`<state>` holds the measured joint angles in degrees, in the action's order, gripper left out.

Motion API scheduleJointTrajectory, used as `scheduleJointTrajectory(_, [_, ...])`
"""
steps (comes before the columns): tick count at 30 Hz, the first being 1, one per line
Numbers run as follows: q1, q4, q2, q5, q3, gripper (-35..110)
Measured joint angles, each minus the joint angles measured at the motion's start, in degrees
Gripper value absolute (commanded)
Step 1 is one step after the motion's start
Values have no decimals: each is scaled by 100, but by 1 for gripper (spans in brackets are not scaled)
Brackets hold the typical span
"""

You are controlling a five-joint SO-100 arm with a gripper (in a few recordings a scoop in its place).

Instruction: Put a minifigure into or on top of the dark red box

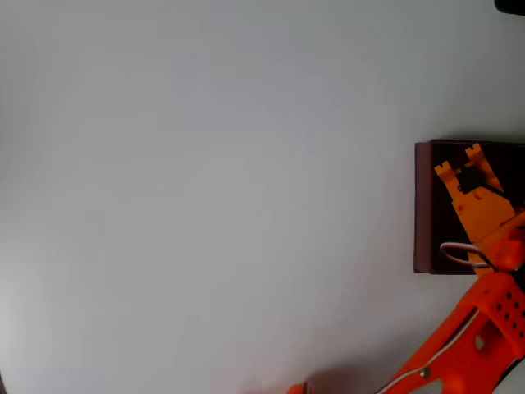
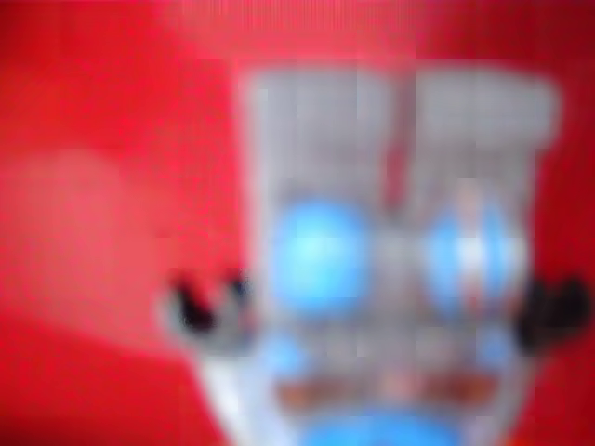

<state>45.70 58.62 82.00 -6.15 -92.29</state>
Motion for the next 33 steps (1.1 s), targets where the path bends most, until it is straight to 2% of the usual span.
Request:
scheduleJointTrajectory(2, [-44,0,-272,70,123,17])
scheduleJointTrajectory(8, [-387,0,334,650,-325,9])
scheduleJointTrajectory(11, [-1099,79,1494,1222,-984,0])
scheduleJointTrajectory(15, [-2505,404,3357,1494,-1986,0])
scheduleJointTrajectory(20, [-4781,562,5625,1538,-3463,0])
scheduleJointTrajectory(24, [-6249,237,7066,1371,-4975,0])
scheduleJointTrajectory(27, [-6574,352,8499,1187,-6258,0])
scheduleJointTrajectory(30, [-6574,958,10143,1151,-7295,0])
scheduleJointTrajectory(33, [-6838,1292,10775,1151,-7770,0])
